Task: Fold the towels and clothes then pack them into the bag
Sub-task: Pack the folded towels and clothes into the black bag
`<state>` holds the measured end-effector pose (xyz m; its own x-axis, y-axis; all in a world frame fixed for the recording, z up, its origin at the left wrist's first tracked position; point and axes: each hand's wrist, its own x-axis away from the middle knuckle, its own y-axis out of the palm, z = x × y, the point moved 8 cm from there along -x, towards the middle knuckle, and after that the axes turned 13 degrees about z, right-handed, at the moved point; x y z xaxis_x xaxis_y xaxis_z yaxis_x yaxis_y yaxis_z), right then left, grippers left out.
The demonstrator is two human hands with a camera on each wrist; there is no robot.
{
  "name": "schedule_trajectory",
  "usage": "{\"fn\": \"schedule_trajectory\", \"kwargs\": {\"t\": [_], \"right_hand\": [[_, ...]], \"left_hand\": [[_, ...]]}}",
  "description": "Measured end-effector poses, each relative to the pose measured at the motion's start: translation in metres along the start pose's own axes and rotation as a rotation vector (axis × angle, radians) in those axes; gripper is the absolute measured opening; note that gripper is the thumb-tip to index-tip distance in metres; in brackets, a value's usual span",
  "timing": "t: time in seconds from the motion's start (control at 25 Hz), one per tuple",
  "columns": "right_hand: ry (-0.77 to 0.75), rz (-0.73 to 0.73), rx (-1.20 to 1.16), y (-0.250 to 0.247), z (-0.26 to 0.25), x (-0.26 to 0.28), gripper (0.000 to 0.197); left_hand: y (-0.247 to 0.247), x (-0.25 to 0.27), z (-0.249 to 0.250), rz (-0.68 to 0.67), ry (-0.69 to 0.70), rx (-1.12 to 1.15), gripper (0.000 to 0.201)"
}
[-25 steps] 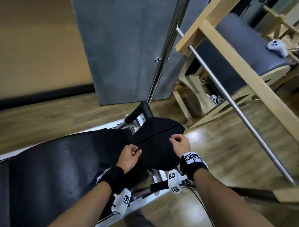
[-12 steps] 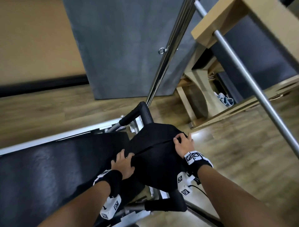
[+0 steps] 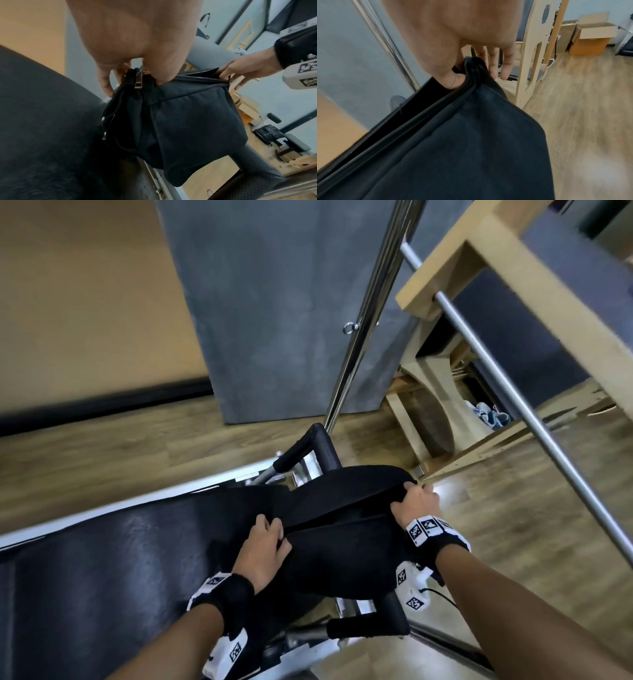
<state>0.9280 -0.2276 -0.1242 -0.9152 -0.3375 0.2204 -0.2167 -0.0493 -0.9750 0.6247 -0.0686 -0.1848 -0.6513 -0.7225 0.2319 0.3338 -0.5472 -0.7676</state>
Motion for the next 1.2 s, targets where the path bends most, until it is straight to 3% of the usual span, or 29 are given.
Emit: {"fn": "schedule_trajectory", "kwargs": {"t": [0.08, 0.16, 0.28, 0.4, 0.52, 0.56, 0.64, 0.72, 1.0, 1.2], "right_hand": [[0.024, 0.065, 0.011, -0.026, -0.006, 0.024, 0.056], [0.004, 0.136, 0.023, -0.048, -0.012, 0.049, 0.054], [-0.061, 0.267, -0.007, -0.086, -0.021, 0.101, 0.034], [-0.111, 0.359, -0.035, -0.128, -0.029, 0.160, 0.025], [-0.236, 0.352, -0.071, -0.163, -0.042, 0.214, 0.026], [-0.319, 0.310, -0.067, -0.173, -0.049, 0.233, 0.037], [-0.463, 0.216, -0.047, -0.190, -0.058, 0.273, 0.061], [-0.509, 0.172, -0.034, -0.209, -0.060, 0.306, 0.073], [-0.649, 0.071, 0.074, -0.246, -0.081, 0.396, 0.082], [-0.688, 0.093, 0.068, -0.260, -0.095, 0.431, 0.080]], "left_hand": [[-0.036, 0.017, 0.007, 0.105, 0.041, 0.014, 0.017], [-0.069, 0.033, 0.008, 0.217, 0.020, 0.039, 0.026], [-0.125, 0.068, 0.011, 0.350, -0.045, 0.047, 0.036], [-0.172, 0.119, 0.014, 0.398, -0.081, 0.034, 0.028], [-0.222, 0.172, 0.016, 0.456, -0.078, 0.006, 0.011], [-0.238, 0.191, 0.017, 0.454, -0.047, -0.028, 0.005], [-0.257, 0.226, 0.015, 0.386, 0.016, -0.151, 0.042], [-0.276, 0.260, 0.015, 0.349, 0.074, -0.289, 0.056], [-0.329, 0.344, 0.000, 0.206, -0.082, -0.397, 0.091], [-0.346, 0.395, -0.009, 0.179, -0.139, -0.394, 0.091]]}}
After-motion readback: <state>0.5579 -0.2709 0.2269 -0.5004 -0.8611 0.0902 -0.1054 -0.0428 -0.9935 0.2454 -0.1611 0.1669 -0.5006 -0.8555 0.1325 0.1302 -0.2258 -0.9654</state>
